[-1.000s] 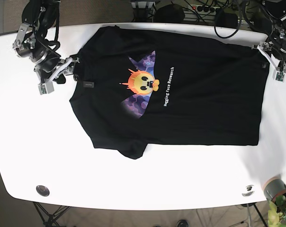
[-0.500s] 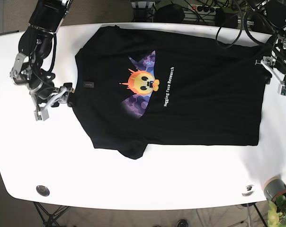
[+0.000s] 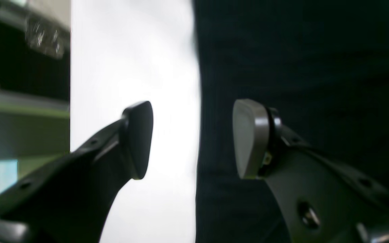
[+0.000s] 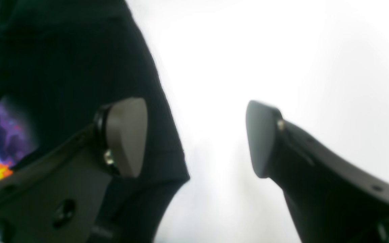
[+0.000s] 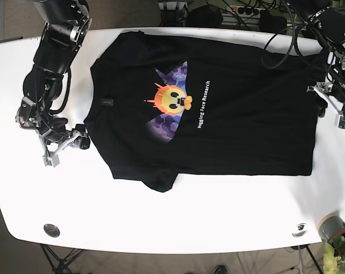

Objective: Fold the T-shirt properly
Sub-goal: 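Move both grippers down the shirt sides and grasp the side edges, then lift the shirt by its sides with both grippers and swing it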

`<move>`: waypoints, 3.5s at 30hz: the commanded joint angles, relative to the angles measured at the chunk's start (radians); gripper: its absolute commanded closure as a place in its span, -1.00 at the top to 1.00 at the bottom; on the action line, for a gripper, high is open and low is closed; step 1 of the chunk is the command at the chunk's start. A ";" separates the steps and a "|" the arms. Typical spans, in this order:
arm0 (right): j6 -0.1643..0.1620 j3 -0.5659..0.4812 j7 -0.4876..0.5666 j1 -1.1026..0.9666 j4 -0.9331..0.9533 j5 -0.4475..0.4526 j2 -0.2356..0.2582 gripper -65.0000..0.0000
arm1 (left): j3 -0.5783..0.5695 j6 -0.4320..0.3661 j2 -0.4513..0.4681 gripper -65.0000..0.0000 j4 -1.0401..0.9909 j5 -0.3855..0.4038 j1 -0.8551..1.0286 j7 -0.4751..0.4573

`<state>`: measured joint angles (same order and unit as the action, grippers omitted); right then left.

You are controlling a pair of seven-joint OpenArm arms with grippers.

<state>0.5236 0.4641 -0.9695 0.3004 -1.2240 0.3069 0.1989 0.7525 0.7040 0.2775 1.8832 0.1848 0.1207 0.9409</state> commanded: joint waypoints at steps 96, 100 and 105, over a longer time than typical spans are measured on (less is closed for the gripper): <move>0.037 -0.113 0.059 0.013 -0.144 0.002 -0.062 -0.93 | -0.302 -0.126 0.159 -1.00 -0.986 0.009 -0.608 -0.279; 0.042 -0.112 0.016 0.082 -0.156 0.004 -0.036 -0.93 | -0.302 -0.126 0.136 -1.00 -0.853 0.009 -0.616 -0.221; 0.045 -0.115 -0.041 0.202 -0.161 0.004 -0.002 -0.93 | -0.302 -0.128 0.122 -1.00 -0.768 0.009 -0.697 -0.139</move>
<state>0.5705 0.3473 -1.0164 0.4385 -1.3605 0.2955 0.1772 0.4458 0.5835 0.3801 1.0687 0.1879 -0.5224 0.8116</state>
